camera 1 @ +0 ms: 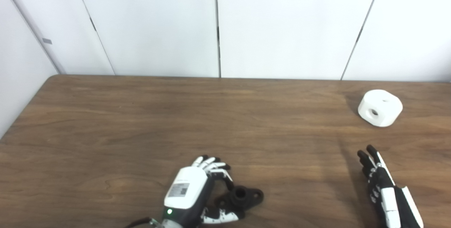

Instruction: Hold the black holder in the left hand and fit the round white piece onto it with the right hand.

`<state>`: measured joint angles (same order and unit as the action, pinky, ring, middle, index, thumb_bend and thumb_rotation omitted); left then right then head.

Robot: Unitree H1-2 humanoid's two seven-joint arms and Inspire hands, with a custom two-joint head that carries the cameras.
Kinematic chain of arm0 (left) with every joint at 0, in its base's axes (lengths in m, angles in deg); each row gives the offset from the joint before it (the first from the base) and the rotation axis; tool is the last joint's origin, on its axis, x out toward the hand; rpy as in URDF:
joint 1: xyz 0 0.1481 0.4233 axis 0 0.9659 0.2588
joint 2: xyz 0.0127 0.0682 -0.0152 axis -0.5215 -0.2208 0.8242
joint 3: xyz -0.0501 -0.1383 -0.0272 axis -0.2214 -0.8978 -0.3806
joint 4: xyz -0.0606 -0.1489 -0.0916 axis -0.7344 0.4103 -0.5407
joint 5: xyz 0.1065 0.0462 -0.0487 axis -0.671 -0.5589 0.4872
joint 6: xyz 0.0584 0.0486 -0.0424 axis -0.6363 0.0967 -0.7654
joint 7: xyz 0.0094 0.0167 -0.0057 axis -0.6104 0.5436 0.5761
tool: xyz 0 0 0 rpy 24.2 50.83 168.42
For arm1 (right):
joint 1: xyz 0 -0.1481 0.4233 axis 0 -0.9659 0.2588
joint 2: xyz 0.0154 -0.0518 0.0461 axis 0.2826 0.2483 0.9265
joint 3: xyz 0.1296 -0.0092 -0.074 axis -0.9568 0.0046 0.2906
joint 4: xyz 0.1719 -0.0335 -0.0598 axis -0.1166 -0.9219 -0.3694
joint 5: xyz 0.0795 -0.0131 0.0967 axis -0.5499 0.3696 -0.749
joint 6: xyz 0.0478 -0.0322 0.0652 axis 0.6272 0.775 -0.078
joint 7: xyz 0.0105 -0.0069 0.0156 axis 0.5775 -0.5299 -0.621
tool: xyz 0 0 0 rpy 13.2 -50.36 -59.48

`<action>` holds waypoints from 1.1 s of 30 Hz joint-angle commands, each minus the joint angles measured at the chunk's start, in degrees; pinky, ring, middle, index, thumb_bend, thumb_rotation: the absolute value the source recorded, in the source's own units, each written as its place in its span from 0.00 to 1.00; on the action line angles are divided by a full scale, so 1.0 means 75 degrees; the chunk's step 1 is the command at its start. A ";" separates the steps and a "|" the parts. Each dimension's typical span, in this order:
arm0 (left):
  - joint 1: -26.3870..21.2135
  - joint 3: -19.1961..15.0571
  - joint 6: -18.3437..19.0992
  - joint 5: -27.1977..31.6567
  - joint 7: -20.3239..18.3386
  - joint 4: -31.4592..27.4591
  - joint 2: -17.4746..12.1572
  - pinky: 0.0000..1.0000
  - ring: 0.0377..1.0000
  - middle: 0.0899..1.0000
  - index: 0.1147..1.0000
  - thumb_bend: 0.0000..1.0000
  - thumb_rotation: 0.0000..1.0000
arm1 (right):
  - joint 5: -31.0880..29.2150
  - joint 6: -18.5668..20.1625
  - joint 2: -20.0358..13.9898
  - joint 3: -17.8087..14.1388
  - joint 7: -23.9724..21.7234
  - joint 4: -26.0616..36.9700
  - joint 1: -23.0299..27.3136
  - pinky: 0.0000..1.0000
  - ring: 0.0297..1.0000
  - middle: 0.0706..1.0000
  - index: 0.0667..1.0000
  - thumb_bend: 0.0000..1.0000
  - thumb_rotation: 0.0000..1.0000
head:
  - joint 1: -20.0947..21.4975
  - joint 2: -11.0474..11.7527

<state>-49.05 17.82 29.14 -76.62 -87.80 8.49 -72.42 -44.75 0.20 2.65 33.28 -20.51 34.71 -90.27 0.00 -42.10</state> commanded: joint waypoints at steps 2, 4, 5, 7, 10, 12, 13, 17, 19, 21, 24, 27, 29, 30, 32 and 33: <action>0.0112 0.0157 -0.0285 -0.0303 0.0031 0.0213 -0.0013 0.94 0.89 0.77 0.42 0.52 0.05 | -0.0122 0.0003 0.0102 0.0047 -0.0026 0.0210 -0.0084 1.00 0.98 0.94 0.97 0.64 1.00 | 0.0010 -0.0021; 0.0125 0.0153 -0.0327 -0.0354 0.0073 0.0291 -0.0006 0.94 0.89 0.77 0.42 0.52 0.05 | -0.0154 -0.0017 0.0102 0.0028 -0.0010 0.0210 -0.0082 1.00 0.98 0.93 0.97 0.62 1.00 | 0.0024 0.0001; 0.0134 0.0146 -0.0355 -0.0356 0.0113 0.0337 -0.0004 0.94 0.89 0.77 0.42 0.52 0.05 | -0.0171 -0.0019 0.0101 0.0014 0.0000 0.0224 -0.0081 1.00 0.98 0.93 0.96 0.62 1.00 | 0.0016 0.0001; 0.0146 0.0120 -0.0402 -0.0355 0.0172 0.0403 0.0007 0.95 0.89 0.78 0.42 0.52 0.05 | -0.0155 0.0050 0.0105 -0.0030 0.0061 0.0312 -0.0081 1.00 0.98 0.93 0.96 0.61 1.00 | 0.0066 -0.0020; 0.0137 0.0070 -0.0433 -0.0360 0.0178 0.0429 -0.0009 0.95 0.89 0.78 0.42 0.52 0.05 | 0.0135 0.0244 0.0054 -0.0150 0.0247 0.0590 -0.0017 1.00 0.98 0.92 0.95 0.56 0.96 | 0.0166 -0.0002; 0.0126 0.0041 -0.0464 -0.0371 0.0194 0.0446 -0.0032 0.95 0.89 0.78 0.42 0.52 0.05 | 0.0372 0.0412 -0.0021 -0.0265 0.0370 0.0792 0.0111 1.00 0.97 0.92 0.94 0.56 0.84 | 0.0261 0.0024; 0.0121 0.0024 -0.0486 -0.0369 0.0208 0.0466 -0.0044 0.95 0.89 0.78 0.42 0.52 0.05 | 0.0523 0.0508 -0.0065 -0.0330 0.0440 0.0872 0.0202 1.00 0.96 0.92 0.93 0.57 0.77 | 0.0332 0.0018; 0.0133 -0.0059 -0.0573 -0.0335 0.0234 0.0495 -0.0083 0.96 0.89 0.78 0.42 0.52 0.05 | 0.1421 0.1040 -0.0241 -0.0515 0.0685 0.1148 0.0640 0.93 0.93 0.91 0.91 0.65 0.63 | 0.0570 0.0043; 0.0145 -0.0115 -0.0610 -0.0324 0.0213 0.0483 -0.0104 0.96 0.89 0.78 0.42 0.52 0.05 | 0.2077 0.1401 -0.0386 -0.0575 0.0799 0.1230 0.0997 0.93 0.92 0.90 0.91 0.69 0.58 | 0.0777 0.0058; 0.0152 -0.0159 -0.0657 -0.0317 0.0208 0.0481 -0.0118 0.95 0.89 0.78 0.42 0.52 0.05 | 0.2526 0.1627 -0.0495 -0.0605 0.0848 0.1255 0.1262 0.92 0.91 0.89 0.91 0.71 0.56 | 0.0932 0.0078; 0.0173 -0.0219 -0.0721 -0.0271 0.0210 0.0474 -0.0134 0.94 0.88 0.78 0.42 0.52 0.05 | 0.2807 0.1814 -0.0656 -0.0641 0.0854 0.1181 0.1631 0.95 0.92 0.90 0.91 0.73 0.49 | 0.1141 0.0091; 0.0201 -0.0307 -0.0750 -0.0191 0.0212 0.0455 -0.0147 0.93 0.88 0.77 0.42 0.52 0.05 | 0.3474 0.2097 -0.0933 -0.0615 0.0904 0.0993 0.2107 0.88 0.89 0.88 0.90 0.78 0.47 | 0.1378 0.0150; 0.0227 -0.0353 -0.0747 -0.0179 0.0176 0.0439 -0.0160 0.94 0.87 0.77 0.42 0.52 0.05 | 0.3828 0.2289 -0.1043 -0.0590 0.0911 0.0894 0.2362 0.85 0.88 0.88 0.89 0.81 0.46 | 0.1414 0.0287; 0.0237 -0.0367 -0.0752 -0.0180 0.0163 0.0431 -0.0166 0.94 0.87 0.77 0.42 0.52 0.05 | 0.3962 0.2373 -0.1095 -0.0579 0.0909 0.0848 0.2478 0.83 0.86 0.87 0.89 0.81 0.45 | 0.1414 0.0287; 0.0262 -0.0407 -0.0807 -0.0148 0.0184 0.0452 -0.0194 0.93 0.87 0.77 0.42 0.52 0.05 | 0.4265 0.2564 -0.1179 -0.0538 0.0907 0.0731 0.2710 0.80 0.85 0.87 0.88 0.82 0.43 | 0.1495 0.0452; 0.0277 -0.0423 -0.0844 -0.0133 0.0195 0.0459 -0.0210 0.93 0.87 0.77 0.42 0.52 0.05 | 0.4443 0.2701 -0.1232 -0.0506 0.0880 0.0670 0.2830 0.80 0.85 0.87 0.88 0.82 0.43 | 0.1527 0.0482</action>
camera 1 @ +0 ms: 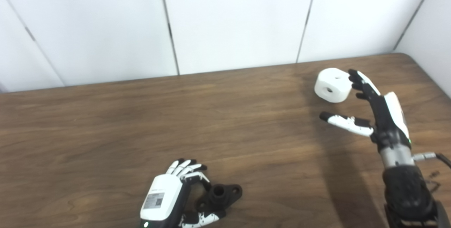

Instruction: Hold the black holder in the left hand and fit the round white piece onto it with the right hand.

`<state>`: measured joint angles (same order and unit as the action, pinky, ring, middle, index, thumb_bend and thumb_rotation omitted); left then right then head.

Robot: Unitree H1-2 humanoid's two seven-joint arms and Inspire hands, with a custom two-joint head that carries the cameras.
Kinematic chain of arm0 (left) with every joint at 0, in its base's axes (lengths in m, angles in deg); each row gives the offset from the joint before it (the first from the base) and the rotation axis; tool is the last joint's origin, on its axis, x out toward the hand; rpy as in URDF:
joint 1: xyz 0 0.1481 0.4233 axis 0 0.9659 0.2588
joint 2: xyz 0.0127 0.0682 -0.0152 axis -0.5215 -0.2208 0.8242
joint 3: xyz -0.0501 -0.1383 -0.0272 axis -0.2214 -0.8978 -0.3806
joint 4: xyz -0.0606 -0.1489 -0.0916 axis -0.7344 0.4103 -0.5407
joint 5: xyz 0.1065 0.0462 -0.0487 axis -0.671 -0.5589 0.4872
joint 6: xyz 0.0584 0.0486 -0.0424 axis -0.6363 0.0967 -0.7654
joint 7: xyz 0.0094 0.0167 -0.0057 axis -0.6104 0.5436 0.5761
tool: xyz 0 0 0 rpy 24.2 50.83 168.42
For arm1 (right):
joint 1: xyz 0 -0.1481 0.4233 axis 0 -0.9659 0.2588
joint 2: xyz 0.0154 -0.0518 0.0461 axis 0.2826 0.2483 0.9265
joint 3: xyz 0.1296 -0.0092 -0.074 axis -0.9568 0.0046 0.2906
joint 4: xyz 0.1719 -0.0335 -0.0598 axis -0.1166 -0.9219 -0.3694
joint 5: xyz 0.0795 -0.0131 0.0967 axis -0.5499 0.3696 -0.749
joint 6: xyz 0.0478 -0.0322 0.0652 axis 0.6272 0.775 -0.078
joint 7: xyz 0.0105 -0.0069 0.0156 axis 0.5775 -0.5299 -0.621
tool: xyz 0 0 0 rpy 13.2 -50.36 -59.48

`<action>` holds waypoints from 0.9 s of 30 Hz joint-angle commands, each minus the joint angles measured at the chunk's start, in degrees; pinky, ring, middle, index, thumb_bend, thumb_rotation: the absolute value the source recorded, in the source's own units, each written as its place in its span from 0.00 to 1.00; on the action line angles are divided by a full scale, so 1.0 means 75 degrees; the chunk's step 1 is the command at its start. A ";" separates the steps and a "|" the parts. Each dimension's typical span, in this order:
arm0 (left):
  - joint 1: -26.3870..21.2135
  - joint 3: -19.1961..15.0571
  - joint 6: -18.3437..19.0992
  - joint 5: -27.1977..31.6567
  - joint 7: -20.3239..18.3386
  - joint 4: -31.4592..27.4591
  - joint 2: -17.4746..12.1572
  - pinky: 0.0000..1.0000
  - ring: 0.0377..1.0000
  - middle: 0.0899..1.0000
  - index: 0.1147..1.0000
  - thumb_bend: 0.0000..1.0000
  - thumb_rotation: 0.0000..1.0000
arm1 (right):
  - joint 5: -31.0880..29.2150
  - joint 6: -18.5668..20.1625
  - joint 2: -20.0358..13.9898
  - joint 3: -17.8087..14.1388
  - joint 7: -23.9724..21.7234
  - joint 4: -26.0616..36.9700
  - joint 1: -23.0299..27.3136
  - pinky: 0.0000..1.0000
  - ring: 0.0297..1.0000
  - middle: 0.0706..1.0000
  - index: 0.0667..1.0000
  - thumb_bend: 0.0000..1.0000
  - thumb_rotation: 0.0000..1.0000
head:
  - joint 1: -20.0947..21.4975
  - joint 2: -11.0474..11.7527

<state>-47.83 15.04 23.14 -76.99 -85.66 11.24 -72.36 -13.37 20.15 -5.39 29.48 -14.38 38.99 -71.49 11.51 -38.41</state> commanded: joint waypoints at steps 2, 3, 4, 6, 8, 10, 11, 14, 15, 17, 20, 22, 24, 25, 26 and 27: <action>0.0149 -0.0096 -0.0094 -0.0081 -0.0099 0.0086 -0.0239 0.92 0.86 0.76 0.42 0.52 0.05 | 0.0564 0.0343 -0.0238 0.0072 0.0015 -0.0039 0.0575 0.90 0.93 0.88 0.88 0.81 0.44 | 0.0171 0.0100; 0.0164 -0.0115 -0.0115 -0.0090 -0.0120 0.0075 -0.0251 0.92 0.86 0.76 0.42 0.52 0.05 | 0.0636 0.0441 -0.0261 0.0092 0.0009 -0.0131 0.0700 0.93 0.95 0.89 0.88 0.82 0.44 | 0.0219 0.0128; 0.0176 -0.0135 -0.0148 -0.0094 -0.0128 0.0075 -0.0270 0.91 0.86 0.76 0.42 0.52 0.05 | 0.0673 0.0513 -0.0266 0.0106 0.0014 -0.0216 0.0803 0.95 0.98 0.91 0.88 0.82 0.42 | 0.0299 0.0162; 0.0198 -0.0177 -0.0227 -0.0054 -0.0112 0.0088 -0.0302 0.91 0.86 0.76 0.42 0.52 0.05 | 0.0690 0.0554 -0.0306 0.0118 0.0032 -0.0468 0.1014 0.96 1.00 0.94 0.88 0.83 0.40 | 0.0376 0.0219; 0.0216 -0.0224 -0.0292 0.0011 -0.0089 0.0111 -0.0333 0.91 0.86 0.76 0.42 0.52 0.05 | 0.0774 0.0568 -0.0368 0.0165 0.0067 -0.0751 0.1234 0.95 1.00 0.94 0.88 0.84 0.39 | 0.0507 0.0284; 0.0235 -0.0269 -0.0330 0.0081 -0.0129 0.0112 -0.0380 0.91 0.86 0.76 0.42 0.52 0.05 | 0.0824 0.0573 -0.0423 0.0209 0.0101 -0.1049 0.1486 0.94 1.00 0.93 0.88 0.85 0.37 | 0.0667 0.0367; 0.0243 -0.0290 -0.0352 0.0103 -0.0144 0.0117 -0.0398 0.91 0.86 0.76 0.42 0.52 0.05 | 0.0837 0.0607 -0.0443 0.0229 0.0105 -0.1169 0.1599 0.93 1.00 0.93 0.88 0.85 0.36 | 0.0710 0.0374; 0.0263 -0.0355 -0.0476 0.0145 -0.0072 0.0175 -0.0437 0.90 0.86 0.75 0.42 0.52 0.05 | 0.0819 0.0631 -0.0514 0.0283 0.0122 -0.1501 0.1893 0.93 1.00 0.93 0.89 0.85 0.34 | 0.0871 0.0428; 0.0262 -0.0378 -0.0526 0.0157 -0.0034 0.0206 -0.0450 0.90 0.85 0.75 0.42 0.52 0.05 | 0.0822 0.0642 -0.0552 0.0300 0.0121 -0.1653 0.2018 0.93 1.00 0.94 0.89 0.85 0.34 | 0.0913 0.0458; 0.0251 -0.0417 -0.0614 0.0178 0.0025 0.0272 -0.0478 0.90 0.85 0.75 0.42 0.52 0.05 | 0.0895 0.0692 -0.0654 0.0368 0.0102 -0.1940 0.2248 0.90 1.00 0.94 0.90 0.85 0.35 | 0.0964 0.0459; 0.0255 -0.0486 -0.0705 0.0208 0.0022 0.0305 -0.0503 0.90 0.85 0.75 0.42 0.52 0.05 | 0.1036 0.0702 -0.0879 0.0557 0.0059 -0.2374 0.2556 0.87 1.00 0.94 0.90 0.85 0.35 | 0.1009 0.0473; 0.0274 -0.0529 -0.0759 0.0255 -0.0002 0.0307 -0.0516 0.90 0.85 0.75 0.42 0.52 0.05 | 0.1137 0.0709 -0.1045 0.0725 0.0001 -0.2618 0.2731 0.85 1.00 0.93 0.89 0.84 0.34 | 0.1045 0.0484; 0.0294 -0.0560 -0.0796 0.0299 -0.0025 0.0299 -0.0529 0.91 0.85 0.75 0.42 0.52 0.05 | 0.1317 0.0762 -0.1234 0.0932 -0.0100 -0.2889 0.2927 0.84 0.99 0.90 0.84 0.84 0.33 | 0.1079 0.0471; 0.0302 -0.0574 -0.0808 0.0317 -0.0042 0.0293 -0.0532 0.91 0.85 0.75 0.42 0.52 0.05 | 0.1381 0.0800 -0.1311 0.1016 -0.0145 -0.3011 0.3016 0.85 0.99 0.90 0.83 0.84 0.33 | 0.1078 0.0473; 0.0307 -0.0586 -0.0821 0.0326 -0.0056 0.0291 -0.0535 0.91 0.86 0.75 0.42 0.52 0.05 | 0.1405 0.0839 -0.1375 0.1080 -0.0185 -0.3157 0.3114 0.86 0.98 0.89 0.82 0.84 0.32 | 0.1078 0.0473; 0.0314 -0.0597 -0.0833 0.0332 -0.0064 0.0286 -0.0537 0.91 0.85 0.75 0.42 0.52 0.05 | 0.1427 0.0907 -0.1430 0.1137 -0.0246 -0.3287 0.3211 0.87 0.99 0.89 0.82 0.84 0.32 | 0.1075 0.0468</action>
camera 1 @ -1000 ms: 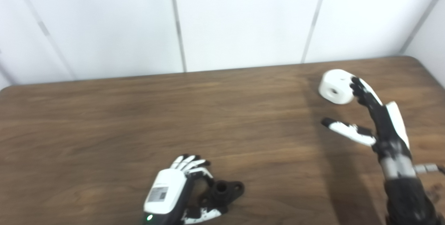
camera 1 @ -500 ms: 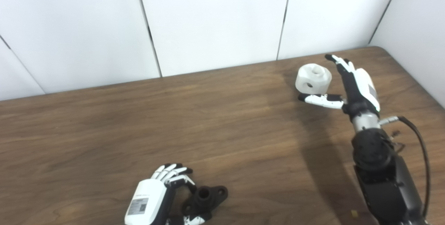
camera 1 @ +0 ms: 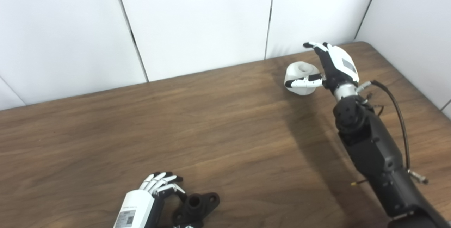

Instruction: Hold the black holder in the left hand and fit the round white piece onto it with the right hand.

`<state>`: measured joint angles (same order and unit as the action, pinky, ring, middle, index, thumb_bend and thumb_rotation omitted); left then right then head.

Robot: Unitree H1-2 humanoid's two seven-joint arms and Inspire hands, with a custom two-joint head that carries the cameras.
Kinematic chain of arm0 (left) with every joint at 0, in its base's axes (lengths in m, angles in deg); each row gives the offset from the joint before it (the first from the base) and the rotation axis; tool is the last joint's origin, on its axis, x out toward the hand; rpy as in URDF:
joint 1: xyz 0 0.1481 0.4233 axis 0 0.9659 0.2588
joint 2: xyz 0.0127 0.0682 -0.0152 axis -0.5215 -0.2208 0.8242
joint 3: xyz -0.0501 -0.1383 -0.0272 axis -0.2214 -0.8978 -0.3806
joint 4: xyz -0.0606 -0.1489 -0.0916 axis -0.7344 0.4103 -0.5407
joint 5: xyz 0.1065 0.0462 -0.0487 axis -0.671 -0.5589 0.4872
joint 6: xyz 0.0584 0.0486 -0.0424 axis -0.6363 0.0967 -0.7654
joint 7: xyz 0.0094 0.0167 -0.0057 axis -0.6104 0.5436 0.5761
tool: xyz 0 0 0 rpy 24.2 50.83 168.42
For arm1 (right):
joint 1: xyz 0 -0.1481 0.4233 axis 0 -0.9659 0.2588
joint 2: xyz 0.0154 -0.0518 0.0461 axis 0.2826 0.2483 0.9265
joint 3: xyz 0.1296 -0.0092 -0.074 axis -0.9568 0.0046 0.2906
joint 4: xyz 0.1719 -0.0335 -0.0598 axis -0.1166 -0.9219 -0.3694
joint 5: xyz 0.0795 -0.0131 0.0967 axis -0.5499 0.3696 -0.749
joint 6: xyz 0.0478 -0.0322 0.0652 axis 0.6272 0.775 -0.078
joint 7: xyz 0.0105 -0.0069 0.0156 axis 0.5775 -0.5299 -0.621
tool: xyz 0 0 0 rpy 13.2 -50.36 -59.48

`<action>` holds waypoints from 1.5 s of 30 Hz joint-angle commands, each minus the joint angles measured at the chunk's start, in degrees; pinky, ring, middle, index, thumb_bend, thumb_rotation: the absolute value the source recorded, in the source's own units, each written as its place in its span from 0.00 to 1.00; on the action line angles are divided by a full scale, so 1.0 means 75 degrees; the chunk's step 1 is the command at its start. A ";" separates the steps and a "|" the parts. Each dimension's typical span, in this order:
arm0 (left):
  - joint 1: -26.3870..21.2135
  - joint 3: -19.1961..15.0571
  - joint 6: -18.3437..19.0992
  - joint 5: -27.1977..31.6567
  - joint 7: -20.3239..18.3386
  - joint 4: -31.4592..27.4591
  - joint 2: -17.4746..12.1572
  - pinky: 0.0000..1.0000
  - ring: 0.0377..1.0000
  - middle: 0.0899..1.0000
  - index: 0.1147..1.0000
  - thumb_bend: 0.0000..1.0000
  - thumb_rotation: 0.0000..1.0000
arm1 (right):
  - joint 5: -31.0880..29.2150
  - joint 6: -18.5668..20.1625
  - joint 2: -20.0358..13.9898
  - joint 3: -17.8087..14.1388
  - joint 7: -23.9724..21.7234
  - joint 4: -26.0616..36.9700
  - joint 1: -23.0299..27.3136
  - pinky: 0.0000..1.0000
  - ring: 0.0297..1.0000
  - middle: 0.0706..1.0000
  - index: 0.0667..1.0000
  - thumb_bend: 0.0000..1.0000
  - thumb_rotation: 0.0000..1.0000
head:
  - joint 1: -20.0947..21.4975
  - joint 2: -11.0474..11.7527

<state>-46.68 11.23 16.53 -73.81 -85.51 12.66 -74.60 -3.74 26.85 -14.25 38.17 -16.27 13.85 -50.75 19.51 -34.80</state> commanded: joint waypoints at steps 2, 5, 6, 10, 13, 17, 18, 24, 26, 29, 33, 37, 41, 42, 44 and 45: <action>0.0172 -0.0117 0.0027 -0.0087 -0.0090 0.0092 -0.0229 0.91 0.85 0.75 0.42 0.52 0.05 | 0.0133 0.0100 -0.0305 0.0042 -0.0041 -0.0122 0.0576 0.88 0.99 0.91 0.84 0.84 0.31 | 0.0008 -0.0012; 0.0197 -0.0155 -0.0054 -0.0057 -0.0054 0.0094 -0.0226 0.91 0.85 0.75 0.42 0.52 0.05 | 0.0190 0.0193 -0.0410 0.0164 -0.0084 -0.0380 0.0719 0.90 1.00 0.93 0.83 0.84 0.32 | 0.0003 -0.0020; 0.0205 -0.0171 -0.0080 -0.0045 -0.0044 0.0094 -0.0222 0.90 0.85 0.75 0.42 0.52 0.05 | 0.0204 0.0238 -0.0448 0.0201 -0.0116 -0.0463 0.0765 0.91 1.00 0.93 0.83 0.83 0.32 | 0.0010 -0.0041; 0.0232 -0.0223 -0.0177 -0.0032 -0.0012 0.0100 -0.0210 0.91 0.85 0.75 0.42 0.52 0.05 | 0.0181 0.0316 -0.0540 0.0221 -0.0172 -0.0658 0.0866 0.91 1.00 0.94 0.82 0.84 0.31 | -0.0002 -0.0054; 0.0240 -0.0237 -0.0212 -0.0045 -0.0010 0.0095 -0.0215 0.90 0.85 0.75 0.42 0.52 0.05 | 0.0231 0.0351 -0.0588 0.0203 -0.0237 -0.0763 0.0904 0.91 1.00 0.93 0.81 0.84 0.31 | 0.0001 -0.0058; 0.0250 -0.0255 -0.0241 -0.0058 -0.0029 0.0061 -0.0223 0.90 0.85 0.75 0.42 0.52 0.05 | 0.0275 0.0370 -0.0630 0.0162 -0.0307 -0.0792 0.0886 0.90 1.00 0.93 0.80 0.84 0.31 | 0.0012 -0.0063; 0.0253 -0.0261 -0.0229 -0.0066 -0.0048 0.0043 -0.0221 0.90 0.85 0.75 0.42 0.52 0.05 | 0.0279 0.0370 -0.0644 0.0163 -0.0317 -0.0797 0.0869 0.90 1.00 0.93 0.80 0.84 0.31 | 0.0012 -0.0068; 0.0271 -0.0306 -0.0203 -0.0043 -0.0090 -0.0009 -0.0188 0.89 0.84 0.74 0.42 0.52 0.05 | 0.0264 0.0349 -0.0729 0.0229 -0.0327 -0.0831 0.0813 0.87 0.98 0.90 0.77 0.84 0.31 | 0.0031 -0.0106; 0.0275 -0.0317 -0.0222 -0.0023 -0.0077 -0.0004 -0.0185 0.89 0.84 0.74 0.42 0.52 0.05 | 0.0254 0.0343 -0.0742 0.0242 -0.0331 -0.0834 0.0800 0.86 0.97 0.91 0.75 0.84 0.31 | 0.0024 -0.0099; 0.0276 -0.0324 -0.0195 -0.0005 -0.0162 -0.0062 -0.0181 0.89 0.85 0.75 0.42 0.52 0.05 | 0.0281 0.0353 -0.0740 0.0259 -0.0345 -0.0844 0.0799 0.84 0.98 0.91 0.73 0.84 0.31 | 0.0020 -0.0108; 0.0273 -0.0330 -0.0200 -0.0027 -0.0165 -0.0076 -0.0168 0.89 0.84 0.74 0.42 0.52 0.05 | 0.0301 0.0351 -0.0748 0.0303 -0.0358 -0.0831 0.0794 0.83 0.98 0.92 0.70 0.83 0.31 | 0.0028 -0.0108; 0.0277 -0.0341 -0.0169 -0.0015 -0.0207 -0.0110 -0.0143 0.89 0.84 0.74 0.42 0.52 0.05 | 0.0303 0.0344 -0.0780 0.0368 -0.0394 -0.0789 0.0789 0.81 0.97 0.91 0.68 0.83 0.32 | 0.0017 -0.0120; 0.0278 -0.0347 -0.0167 -0.0039 -0.0238 -0.0143 -0.0133 0.88 0.84 0.74 0.42 0.52 0.05 | 0.0267 0.0333 -0.0803 0.0404 -0.0447 -0.0809 0.0798 0.81 0.98 0.91 0.67 0.83 0.33 | 0.0009 -0.0124; 0.0278 -0.0349 -0.0162 -0.0049 -0.0247 -0.0150 -0.0134 0.88 0.84 0.74 0.42 0.52 0.05 | 0.0262 0.0327 -0.0811 0.0418 -0.0462 -0.0817 0.0800 0.80 0.97 0.91 0.67 0.83 0.33 | 0.0009 -0.0124; 0.0281 -0.0355 -0.0157 -0.0059 -0.0264 -0.0158 -0.0140 0.89 0.84 0.74 0.42 0.52 0.05 | 0.0246 0.0300 -0.0821 0.0441 -0.0475 -0.0817 0.0796 0.80 0.97 0.91 0.66 0.82 0.33 | 0.0019 -0.0128; 0.0282 -0.0357 -0.0164 -0.0061 -0.0258 -0.0158 -0.0141 0.89 0.84 0.74 0.42 0.52 0.05 | 0.0256 0.0288 -0.0836 0.0467 -0.0494 -0.0809 0.0791 0.79 0.97 0.91 0.66 0.82 0.33 | 0.0019 -0.0128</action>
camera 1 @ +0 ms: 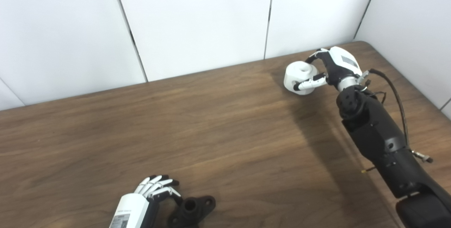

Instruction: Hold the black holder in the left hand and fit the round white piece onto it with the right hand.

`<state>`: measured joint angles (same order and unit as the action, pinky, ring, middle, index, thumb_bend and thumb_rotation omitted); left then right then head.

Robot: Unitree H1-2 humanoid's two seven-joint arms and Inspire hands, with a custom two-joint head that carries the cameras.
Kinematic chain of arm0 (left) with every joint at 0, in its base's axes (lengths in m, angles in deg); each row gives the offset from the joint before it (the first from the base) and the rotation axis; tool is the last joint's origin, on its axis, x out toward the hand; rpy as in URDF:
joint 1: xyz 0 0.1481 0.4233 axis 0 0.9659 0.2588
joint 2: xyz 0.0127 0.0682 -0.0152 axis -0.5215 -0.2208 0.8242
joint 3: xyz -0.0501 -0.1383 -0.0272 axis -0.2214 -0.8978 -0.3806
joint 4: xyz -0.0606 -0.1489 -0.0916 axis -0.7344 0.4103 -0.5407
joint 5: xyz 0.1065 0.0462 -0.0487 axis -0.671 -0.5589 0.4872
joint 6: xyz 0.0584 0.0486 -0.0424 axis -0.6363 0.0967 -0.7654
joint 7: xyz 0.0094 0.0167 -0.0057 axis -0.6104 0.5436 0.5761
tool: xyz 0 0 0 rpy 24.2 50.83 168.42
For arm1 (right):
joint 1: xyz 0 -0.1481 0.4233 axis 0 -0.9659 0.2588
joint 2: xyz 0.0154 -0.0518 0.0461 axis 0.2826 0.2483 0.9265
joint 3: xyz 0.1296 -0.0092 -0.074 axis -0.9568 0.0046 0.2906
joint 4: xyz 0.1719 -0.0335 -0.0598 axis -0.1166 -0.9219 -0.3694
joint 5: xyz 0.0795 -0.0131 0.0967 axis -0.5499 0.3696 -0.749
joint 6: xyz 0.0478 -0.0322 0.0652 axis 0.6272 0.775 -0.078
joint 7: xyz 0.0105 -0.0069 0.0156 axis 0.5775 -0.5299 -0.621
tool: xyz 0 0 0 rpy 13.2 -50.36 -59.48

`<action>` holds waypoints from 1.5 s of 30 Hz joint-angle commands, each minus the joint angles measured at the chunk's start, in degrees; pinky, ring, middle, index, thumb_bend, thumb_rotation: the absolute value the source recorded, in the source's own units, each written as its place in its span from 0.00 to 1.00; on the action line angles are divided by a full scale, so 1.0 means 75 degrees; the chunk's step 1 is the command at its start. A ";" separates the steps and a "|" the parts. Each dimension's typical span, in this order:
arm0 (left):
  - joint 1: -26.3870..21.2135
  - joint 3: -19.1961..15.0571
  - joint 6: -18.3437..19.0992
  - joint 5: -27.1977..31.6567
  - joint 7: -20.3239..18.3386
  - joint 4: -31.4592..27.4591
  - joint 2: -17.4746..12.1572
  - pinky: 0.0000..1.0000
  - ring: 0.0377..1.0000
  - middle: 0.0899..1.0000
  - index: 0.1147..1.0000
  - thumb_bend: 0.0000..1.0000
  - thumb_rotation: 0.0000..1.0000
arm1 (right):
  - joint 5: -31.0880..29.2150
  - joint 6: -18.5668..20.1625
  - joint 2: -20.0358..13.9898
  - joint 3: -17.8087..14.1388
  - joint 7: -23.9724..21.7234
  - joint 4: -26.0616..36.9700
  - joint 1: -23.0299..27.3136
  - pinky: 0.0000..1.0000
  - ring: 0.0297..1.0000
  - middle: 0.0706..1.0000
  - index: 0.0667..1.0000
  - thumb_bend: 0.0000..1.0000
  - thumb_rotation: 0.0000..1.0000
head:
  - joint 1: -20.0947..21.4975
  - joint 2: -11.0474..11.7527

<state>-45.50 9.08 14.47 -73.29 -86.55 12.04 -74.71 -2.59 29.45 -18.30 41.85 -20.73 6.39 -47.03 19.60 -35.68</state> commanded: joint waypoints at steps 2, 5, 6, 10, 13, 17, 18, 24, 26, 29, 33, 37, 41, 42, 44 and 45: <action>0.0127 -0.0076 0.0113 -0.0119 -0.0117 -0.0084 -0.0118 0.88 0.84 0.74 0.42 0.52 0.05 | 0.0114 -0.0060 -0.0314 0.0016 0.0064 0.0193 0.0290 0.79 0.97 0.91 0.65 0.81 0.34 | 0.0007 -0.0011; 0.0136 -0.0081 0.0142 -0.0105 -0.0154 -0.0122 -0.0105 0.88 0.84 0.74 0.42 0.52 0.05 | 0.0077 -0.0051 -0.0315 0.0027 0.0031 0.0201 0.0287 0.80 0.98 0.91 0.64 0.81 0.34 | -0.0010 -0.0026; 0.0139 -0.0080 0.0145 -0.0108 -0.0156 -0.0126 -0.0105 0.88 0.84 0.74 0.42 0.52 0.05 | 0.0073 -0.0049 -0.0312 0.0029 0.0028 0.0206 0.0283 0.79 0.98 0.91 0.64 0.81 0.33 | -0.0011 -0.0035; 0.0142 -0.0072 0.0171 -0.0133 -0.0171 -0.0136 -0.0113 0.88 0.84 0.74 0.42 0.52 0.05 | 0.0077 -0.0039 -0.0299 0.0033 0.0018 0.0239 0.0262 0.79 0.98 0.91 0.63 0.81 0.33 | -0.0026 -0.0035; 0.0134 -0.0065 0.0196 -0.0147 -0.0212 -0.0144 -0.0120 0.89 0.84 0.75 0.42 0.52 0.05 | 0.0050 -0.0078 -0.0287 0.0015 0.0061 0.0249 0.0250 0.80 0.98 0.91 0.62 0.81 0.31 | -0.0026 -0.0035; 0.0136 -0.0071 0.0200 -0.0165 -0.0231 -0.0158 -0.0125 0.89 0.85 0.75 0.42 0.52 0.05 | -0.0044 -0.0189 -0.0234 -0.0076 0.0204 0.0255 0.0226 0.81 0.98 0.90 0.60 0.80 0.27 | -0.0043 -0.0065; 0.0139 -0.0073 0.0201 -0.0169 -0.0236 -0.0165 -0.0124 0.89 0.85 0.75 0.42 0.52 0.05 | -0.0055 -0.0236 -0.0222 -0.0096 0.0264 0.0260 0.0216 0.81 0.97 0.89 0.58 0.80 0.25 | -0.0043 -0.0065; 0.0136 -0.0059 0.0185 -0.0169 -0.0255 -0.0178 -0.0115 0.88 0.84 0.75 0.42 0.52 0.05 | -0.0036 -0.0533 -0.0210 -0.0110 0.0629 0.0269 0.0145 0.80 0.95 0.86 0.45 0.53 0.15 | -0.0062 -0.0076; 0.0133 -0.0058 0.0178 -0.0155 -0.0265 -0.0172 -0.0120 0.88 0.84 0.75 0.42 0.52 0.05 | -0.0004 -0.0592 -0.0207 -0.0099 0.0727 0.0240 0.0132 0.80 0.94 0.85 0.45 0.53 0.14 | -0.0062 -0.0076; 0.0133 -0.0061 0.0172 -0.0153 -0.0255 -0.0168 -0.0116 0.89 0.84 0.75 0.42 0.52 0.05 | 0.0026 -0.0667 -0.0218 -0.0057 0.0846 0.0204 0.0112 0.80 0.93 0.83 0.45 0.52 0.14 | -0.0058 -0.0085; 0.0127 -0.0056 0.0183 -0.0184 -0.0257 -0.0163 -0.0110 0.89 0.84 0.75 0.42 0.52 0.05 | 0.0039 -0.0710 -0.0263 0.0001 0.0854 0.0203 0.0094 0.81 0.93 0.83 0.45 0.52 0.14 | -0.0088 -0.0095; 0.0115 -0.0031 0.0182 -0.0199 -0.0240 -0.0153 -0.0070 0.88 0.84 0.75 0.42 0.52 0.05 | 0.0123 -0.0801 -0.0348 0.0066 0.0837 0.0276 0.0051 0.81 0.93 0.82 0.45 0.52 0.14 | -0.0266 -0.0153; 0.0086 0.0029 0.0214 -0.0278 -0.0247 -0.0162 0.0021 0.88 0.83 0.74 0.42 0.52 0.05 | 0.0057 -0.0989 -0.0388 0.0001 0.0822 0.0724 -0.0159 0.81 0.92 0.81 0.45 0.52 0.14 | -0.0678 -0.0297; 0.0077 0.0055 0.0260 -0.0344 -0.0281 -0.0187 0.0065 0.87 0.83 0.74 0.42 0.52 0.05 | -0.0002 -0.0992 -0.0395 -0.0040 0.0761 0.0960 -0.0261 0.81 0.92 0.81 0.45 0.52 0.14 | -0.0903 -0.0372; 0.0063 0.0094 0.0335 -0.0434 -0.0352 -0.0229 0.0153 0.87 0.83 0.74 0.42 0.52 0.05 | -0.0097 -0.0980 -0.0421 -0.0096 0.0628 0.1336 -0.0425 0.81 0.92 0.81 0.45 0.52 0.14 | -0.1249 -0.0458; 0.0049 0.0125 0.0381 -0.0482 -0.0391 -0.0248 0.0217 0.87 0.84 0.75 0.42 0.52 0.05 | -0.0144 -0.0995 -0.0449 -0.0113 0.0532 0.1621 -0.0559 0.81 0.92 0.81 0.45 0.52 0.14 | -0.1440 -0.0529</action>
<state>-45.46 9.45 15.88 -75.21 -88.01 10.79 -73.30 -3.31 24.15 -19.66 42.07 -16.86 15.12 -52.55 10.22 -39.10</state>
